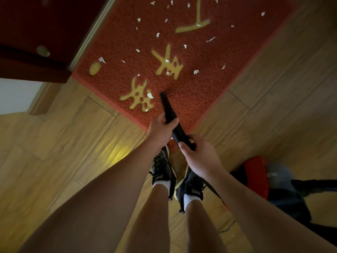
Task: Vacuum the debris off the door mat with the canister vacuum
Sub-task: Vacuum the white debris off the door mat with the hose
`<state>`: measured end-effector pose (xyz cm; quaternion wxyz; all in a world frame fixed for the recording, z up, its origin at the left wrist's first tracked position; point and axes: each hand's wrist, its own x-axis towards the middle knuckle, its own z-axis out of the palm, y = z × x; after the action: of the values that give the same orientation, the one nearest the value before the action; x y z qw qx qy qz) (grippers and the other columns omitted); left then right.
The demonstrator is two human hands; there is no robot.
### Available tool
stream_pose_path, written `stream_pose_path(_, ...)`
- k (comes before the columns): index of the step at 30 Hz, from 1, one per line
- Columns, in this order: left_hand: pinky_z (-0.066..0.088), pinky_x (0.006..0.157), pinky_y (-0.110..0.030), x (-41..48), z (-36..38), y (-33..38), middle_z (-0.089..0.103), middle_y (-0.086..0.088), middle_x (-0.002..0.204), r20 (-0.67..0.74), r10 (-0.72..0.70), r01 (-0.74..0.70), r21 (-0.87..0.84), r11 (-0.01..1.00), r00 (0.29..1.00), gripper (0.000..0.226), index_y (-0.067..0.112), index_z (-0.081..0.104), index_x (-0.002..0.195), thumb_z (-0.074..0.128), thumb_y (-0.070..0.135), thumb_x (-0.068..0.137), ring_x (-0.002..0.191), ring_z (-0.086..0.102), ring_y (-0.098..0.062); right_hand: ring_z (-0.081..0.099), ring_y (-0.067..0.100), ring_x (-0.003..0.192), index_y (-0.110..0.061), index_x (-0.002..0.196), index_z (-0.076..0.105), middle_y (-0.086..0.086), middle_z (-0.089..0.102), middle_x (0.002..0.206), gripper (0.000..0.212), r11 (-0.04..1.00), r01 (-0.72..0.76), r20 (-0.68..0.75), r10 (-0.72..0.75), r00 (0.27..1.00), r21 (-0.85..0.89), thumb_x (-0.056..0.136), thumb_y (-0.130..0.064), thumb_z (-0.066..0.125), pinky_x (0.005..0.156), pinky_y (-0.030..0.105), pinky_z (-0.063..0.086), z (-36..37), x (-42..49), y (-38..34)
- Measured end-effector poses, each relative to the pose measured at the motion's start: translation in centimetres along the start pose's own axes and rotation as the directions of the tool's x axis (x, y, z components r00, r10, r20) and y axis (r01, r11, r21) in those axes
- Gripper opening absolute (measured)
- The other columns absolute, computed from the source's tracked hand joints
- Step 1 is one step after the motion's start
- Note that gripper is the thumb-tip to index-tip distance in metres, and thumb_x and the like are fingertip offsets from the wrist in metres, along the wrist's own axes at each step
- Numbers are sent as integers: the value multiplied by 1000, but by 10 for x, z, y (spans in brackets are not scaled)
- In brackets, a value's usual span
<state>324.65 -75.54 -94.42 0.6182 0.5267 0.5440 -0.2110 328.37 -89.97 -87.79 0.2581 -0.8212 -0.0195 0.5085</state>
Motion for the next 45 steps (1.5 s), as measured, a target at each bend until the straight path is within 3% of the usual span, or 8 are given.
stream_pose_path(10, 63, 80, -44, -4, -12, -22, 72, -11, 110, -14, -6, 5, -76, 997, 1000, 47, 21, 57, 139, 73, 27, 95, 94, 74, -27, 65, 18, 59, -22, 114, 62, 0, 68, 70, 26, 998, 21, 27, -19, 999, -55, 98, -42, 57, 55, 37, 52, 13, -9, -4)
stream_pose_path(20, 59, 69, -30, -13, -24, -43, 67, 6, 98, -32, -17, 14, -94, 996, 999, 38, 22, 57, 131, 71, 28, 96, 84, 70, -13, 65, 15, 57, -26, 107, 62, -1, 69, 70, 20, 994, 32, 78, -23, 997, -104, 98, -43, 56, 52, 31, 50, 24, -16, -3)
stream_pose_path(24, 57, 63, -36, -14, -29, -49, 72, -4, 100, -53, -20, 15, -85, 996, 998, 40, 20, 62, 131, 73, 31, 94, 81, 73, -24, 65, 18, 57, -26, 97, 63, 1, 68, 68, 18, 997, 36, 93, -29, 995, -75, 97, -43, 58, 55, 38, 53, 29, -17, -5)
stream_pose_path(32, 64, 80, -49, -15, -36, -52, 72, -7, 108, -67, -37, 30, -110, 994, 997, 39, 24, 60, 128, 74, 33, 93, 92, 74, -28, 67, 23, 62, -28, 99, 63, 2, 69, 70, 14, 997, 48, 107, -41, 993, -61, 97, -41, 59, 57, 43, 55, 33, -17, -10)
stream_pose_path(36, 64, 80, -48, -15, -39, -52, 73, -9, 104, -77, -42, 30, -150, 988, 996, 33, 22, 62, 123, 74, 27, 93, 90, 75, -28, 68, 19, 61, -29, 99, 63, 0, 70, 71, 14, 996, 41, 111, -32, 993, -76, 97, -43, 59, 58, 40, 55, 35, -16, -12)
stream_pose_path(39, 64, 80, -48, -13, -40, -49, 73, -10, 105, -74, -37, 26, -139, 990, 997, 41, 23, 59, 131, 74, 28, 94, 91, 75, -28, 68, 19, 63, -28, 98, 62, 1, 69, 72, 16, 997, 31, 110, -23, 994, -73, 97, -43, 58, 58, 38, 54, 34, -15, -15)
stream_pose_path(43, 61, 72, -39, -12, -39, -43, 74, -6, 96, -64, -7, 0, -108, 994, 998, 46, 24, 57, 139, 72, 28, 95, 87, 74, -27, 67, 21, 65, -24, 101, 63, 1, 69, 73, 18, 998, 33, 95, -29, 995, -48, 98, -42, 58, 62, 43, 55, 30, -13, -16)
stream_pose_path(45, 62, 74, -42, -11, -37, -39, 74, -6, 96, -60, 8, -13, -76, 997, 998, 45, 26, 58, 138, 72, 31, 95, 86, 74, -28, 67, 20, 64, -25, 104, 64, 0, 69, 72, 20, 998, 36, 83, -32, 996, -43, 98, -42, 58, 63, 44, 57, 29, -12, -15)
